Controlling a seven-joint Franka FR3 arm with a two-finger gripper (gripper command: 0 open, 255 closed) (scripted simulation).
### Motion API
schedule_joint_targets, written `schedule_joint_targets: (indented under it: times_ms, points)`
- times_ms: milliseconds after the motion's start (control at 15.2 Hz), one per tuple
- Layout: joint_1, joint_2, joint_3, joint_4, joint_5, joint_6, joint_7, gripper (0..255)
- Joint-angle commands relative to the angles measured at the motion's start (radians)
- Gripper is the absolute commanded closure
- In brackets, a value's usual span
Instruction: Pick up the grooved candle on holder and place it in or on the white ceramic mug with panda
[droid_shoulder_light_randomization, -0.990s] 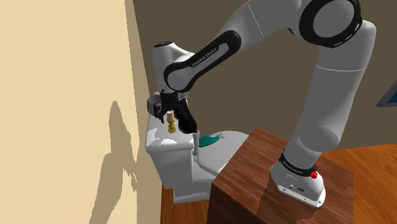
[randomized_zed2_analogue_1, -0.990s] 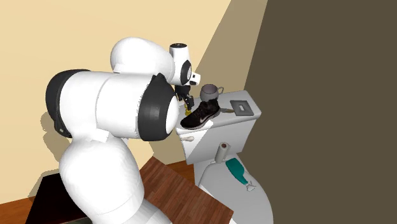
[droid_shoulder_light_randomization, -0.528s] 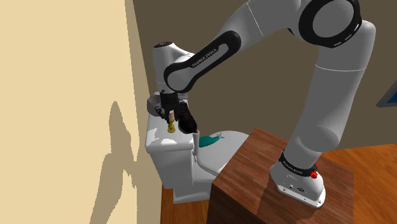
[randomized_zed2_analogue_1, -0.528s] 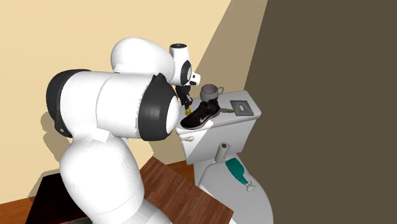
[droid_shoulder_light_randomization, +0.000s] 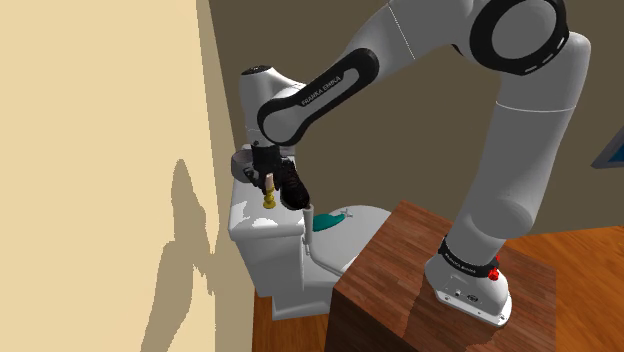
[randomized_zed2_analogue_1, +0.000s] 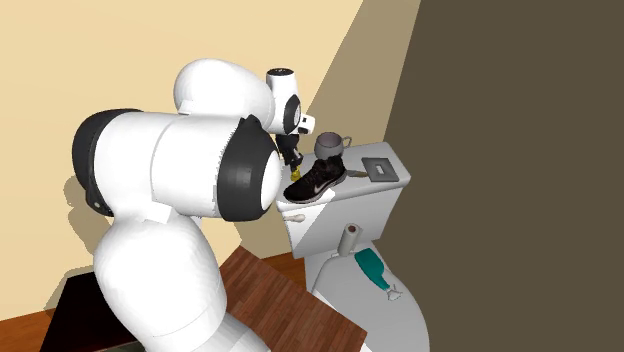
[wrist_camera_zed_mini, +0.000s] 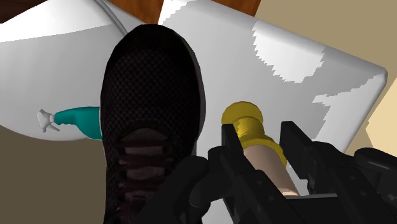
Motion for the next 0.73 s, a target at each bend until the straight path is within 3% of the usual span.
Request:
schedule_joint_targets:
  times_ms: [0,660]
  points:
    - [-0.001,-0.007,0.000,0.004,0.003,-0.012,-0.002,255]
    - [-0.006,-0.070,0.005,0.069,0.033,-0.136,-0.024,255]
